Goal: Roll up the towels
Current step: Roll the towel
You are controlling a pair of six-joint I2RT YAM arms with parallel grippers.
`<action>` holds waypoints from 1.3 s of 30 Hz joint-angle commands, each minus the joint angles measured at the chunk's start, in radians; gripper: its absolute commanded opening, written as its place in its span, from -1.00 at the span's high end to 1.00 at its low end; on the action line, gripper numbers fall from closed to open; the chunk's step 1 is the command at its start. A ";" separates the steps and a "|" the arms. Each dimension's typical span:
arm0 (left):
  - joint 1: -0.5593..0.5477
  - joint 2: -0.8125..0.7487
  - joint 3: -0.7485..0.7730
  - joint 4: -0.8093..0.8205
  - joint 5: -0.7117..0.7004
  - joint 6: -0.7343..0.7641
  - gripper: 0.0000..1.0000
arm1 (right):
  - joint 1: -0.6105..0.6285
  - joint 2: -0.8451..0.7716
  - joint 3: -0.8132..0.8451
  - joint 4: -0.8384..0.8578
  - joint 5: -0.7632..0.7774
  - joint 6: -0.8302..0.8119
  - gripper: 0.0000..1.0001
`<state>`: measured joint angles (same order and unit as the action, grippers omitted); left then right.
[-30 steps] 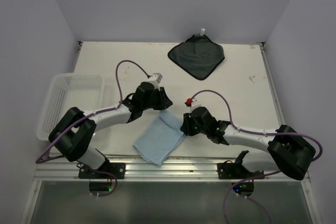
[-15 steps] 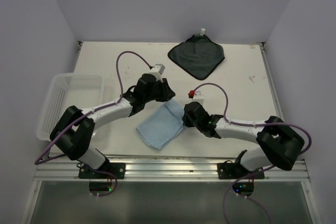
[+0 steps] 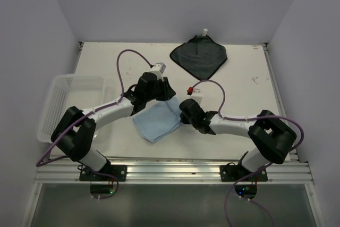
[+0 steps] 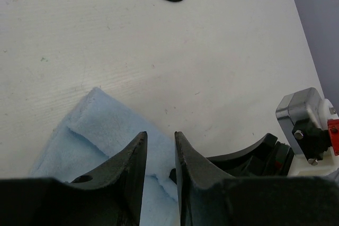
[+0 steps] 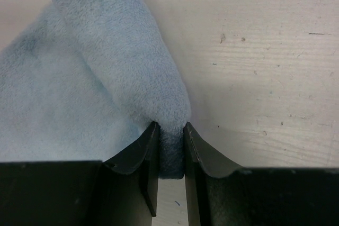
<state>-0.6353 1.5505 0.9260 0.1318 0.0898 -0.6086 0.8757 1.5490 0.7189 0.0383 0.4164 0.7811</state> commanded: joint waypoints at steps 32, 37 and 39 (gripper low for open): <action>0.013 0.040 -0.018 0.106 0.080 -0.108 0.39 | 0.342 0.319 0.410 -0.647 0.628 0.027 1.00; 0.019 0.026 -0.033 0.098 0.068 -0.115 0.39 | 0.359 0.323 0.380 -0.629 0.613 0.032 1.00; 0.037 0.019 -0.041 0.080 0.067 -0.123 0.39 | 0.362 0.318 0.366 -0.615 0.608 0.026 1.00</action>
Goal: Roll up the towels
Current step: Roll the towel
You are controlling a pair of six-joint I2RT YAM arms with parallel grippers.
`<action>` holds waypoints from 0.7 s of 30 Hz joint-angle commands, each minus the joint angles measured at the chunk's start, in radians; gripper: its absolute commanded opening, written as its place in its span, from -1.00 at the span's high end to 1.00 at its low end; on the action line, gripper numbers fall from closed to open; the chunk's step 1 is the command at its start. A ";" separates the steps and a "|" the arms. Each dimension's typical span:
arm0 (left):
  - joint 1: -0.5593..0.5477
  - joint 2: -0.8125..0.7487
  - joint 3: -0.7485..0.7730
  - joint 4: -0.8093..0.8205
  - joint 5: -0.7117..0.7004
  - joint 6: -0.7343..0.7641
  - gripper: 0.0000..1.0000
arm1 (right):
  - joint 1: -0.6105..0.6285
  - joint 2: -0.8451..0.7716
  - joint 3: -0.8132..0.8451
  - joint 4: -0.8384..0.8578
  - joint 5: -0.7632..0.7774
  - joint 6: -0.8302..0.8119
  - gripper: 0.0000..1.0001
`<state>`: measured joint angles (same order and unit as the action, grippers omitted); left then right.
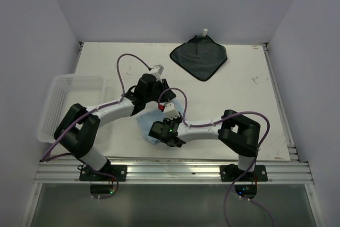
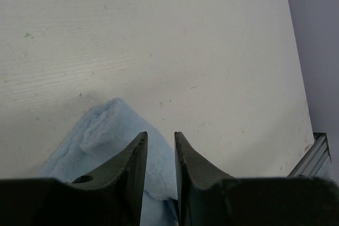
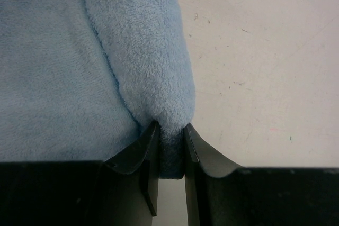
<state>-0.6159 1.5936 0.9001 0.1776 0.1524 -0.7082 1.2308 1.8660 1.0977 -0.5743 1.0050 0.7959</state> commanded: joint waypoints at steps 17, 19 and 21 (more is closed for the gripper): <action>0.061 0.089 -0.124 0.431 0.311 -0.258 0.45 | 0.045 0.098 0.083 -0.091 0.110 0.042 1.00; 0.059 0.098 -0.132 0.434 0.305 -0.263 0.45 | 0.045 0.093 0.076 -0.087 0.110 0.042 1.00; 0.059 0.109 -0.136 0.444 0.303 -0.270 0.45 | 0.047 0.090 0.074 -0.082 0.113 0.039 1.00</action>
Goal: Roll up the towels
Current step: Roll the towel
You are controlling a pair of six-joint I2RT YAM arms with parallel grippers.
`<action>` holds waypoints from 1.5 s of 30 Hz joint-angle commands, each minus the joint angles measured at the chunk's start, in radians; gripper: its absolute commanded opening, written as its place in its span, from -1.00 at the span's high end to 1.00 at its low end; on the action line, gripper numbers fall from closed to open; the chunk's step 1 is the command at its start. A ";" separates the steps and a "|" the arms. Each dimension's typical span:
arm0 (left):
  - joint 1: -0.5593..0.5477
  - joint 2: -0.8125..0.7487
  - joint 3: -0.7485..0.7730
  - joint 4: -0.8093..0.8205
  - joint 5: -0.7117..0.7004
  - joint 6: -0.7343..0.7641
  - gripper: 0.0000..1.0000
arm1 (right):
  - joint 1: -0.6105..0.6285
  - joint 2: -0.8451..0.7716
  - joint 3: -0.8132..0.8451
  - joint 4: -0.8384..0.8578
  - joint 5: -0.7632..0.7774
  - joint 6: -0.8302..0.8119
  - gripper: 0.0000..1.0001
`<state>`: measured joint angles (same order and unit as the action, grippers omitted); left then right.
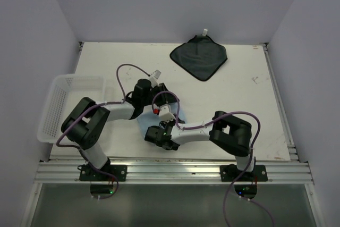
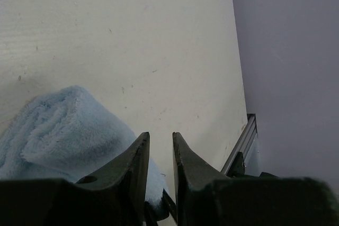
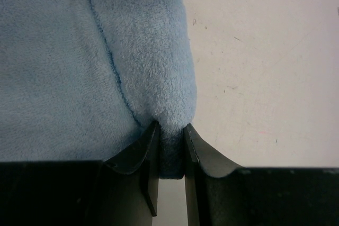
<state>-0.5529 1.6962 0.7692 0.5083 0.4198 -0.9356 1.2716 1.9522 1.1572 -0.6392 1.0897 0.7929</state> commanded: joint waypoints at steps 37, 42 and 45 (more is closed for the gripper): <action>-0.047 0.181 -0.082 0.018 -0.115 0.126 0.47 | -0.153 -0.376 -0.264 0.250 -0.350 -0.021 0.36; -0.047 0.195 -0.070 0.015 -0.104 0.130 0.47 | -0.251 -0.535 -0.435 0.484 -0.631 -0.052 0.19; -0.047 0.192 -0.067 0.009 -0.105 0.132 0.47 | -0.255 -0.605 -0.462 0.542 -0.712 -0.119 -0.03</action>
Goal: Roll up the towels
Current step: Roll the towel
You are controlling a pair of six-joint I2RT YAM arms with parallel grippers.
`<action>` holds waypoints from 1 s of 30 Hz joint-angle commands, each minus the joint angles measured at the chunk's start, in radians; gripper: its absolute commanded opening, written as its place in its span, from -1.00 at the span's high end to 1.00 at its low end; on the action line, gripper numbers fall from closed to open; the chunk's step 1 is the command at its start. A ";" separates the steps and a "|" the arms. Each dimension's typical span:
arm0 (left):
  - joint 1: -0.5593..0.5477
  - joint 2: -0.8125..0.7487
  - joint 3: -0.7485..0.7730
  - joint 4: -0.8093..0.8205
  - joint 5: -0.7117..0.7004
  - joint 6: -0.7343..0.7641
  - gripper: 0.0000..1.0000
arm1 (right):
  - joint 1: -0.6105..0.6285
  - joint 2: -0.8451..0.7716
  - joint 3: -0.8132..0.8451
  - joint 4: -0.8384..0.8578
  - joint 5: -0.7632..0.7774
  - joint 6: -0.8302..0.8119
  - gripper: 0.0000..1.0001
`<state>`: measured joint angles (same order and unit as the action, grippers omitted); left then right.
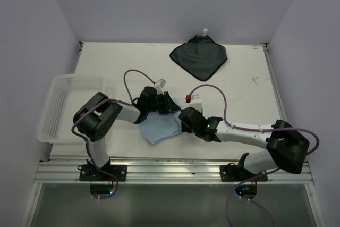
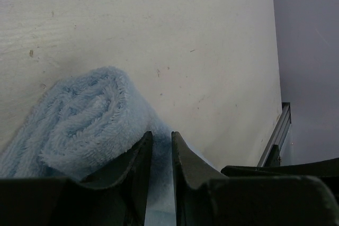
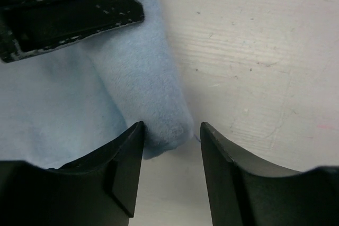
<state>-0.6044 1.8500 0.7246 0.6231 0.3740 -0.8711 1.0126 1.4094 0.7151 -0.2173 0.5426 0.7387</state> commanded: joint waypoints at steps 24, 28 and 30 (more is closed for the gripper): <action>0.005 0.023 0.002 -0.132 -0.066 0.067 0.48 | -0.394 -0.176 -0.339 0.553 -0.705 0.145 -0.11; 0.005 0.015 0.002 -0.140 -0.069 0.066 0.49 | -0.396 -0.113 -0.367 0.663 -0.751 0.159 0.06; 0.003 0.009 0.002 -0.140 -0.072 0.066 0.50 | -0.393 -0.092 -0.373 0.683 -0.765 0.150 0.08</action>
<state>-0.6048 1.8492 0.7334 0.6064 0.3733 -0.8532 0.6197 1.2934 0.3531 0.3321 -0.1440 0.8680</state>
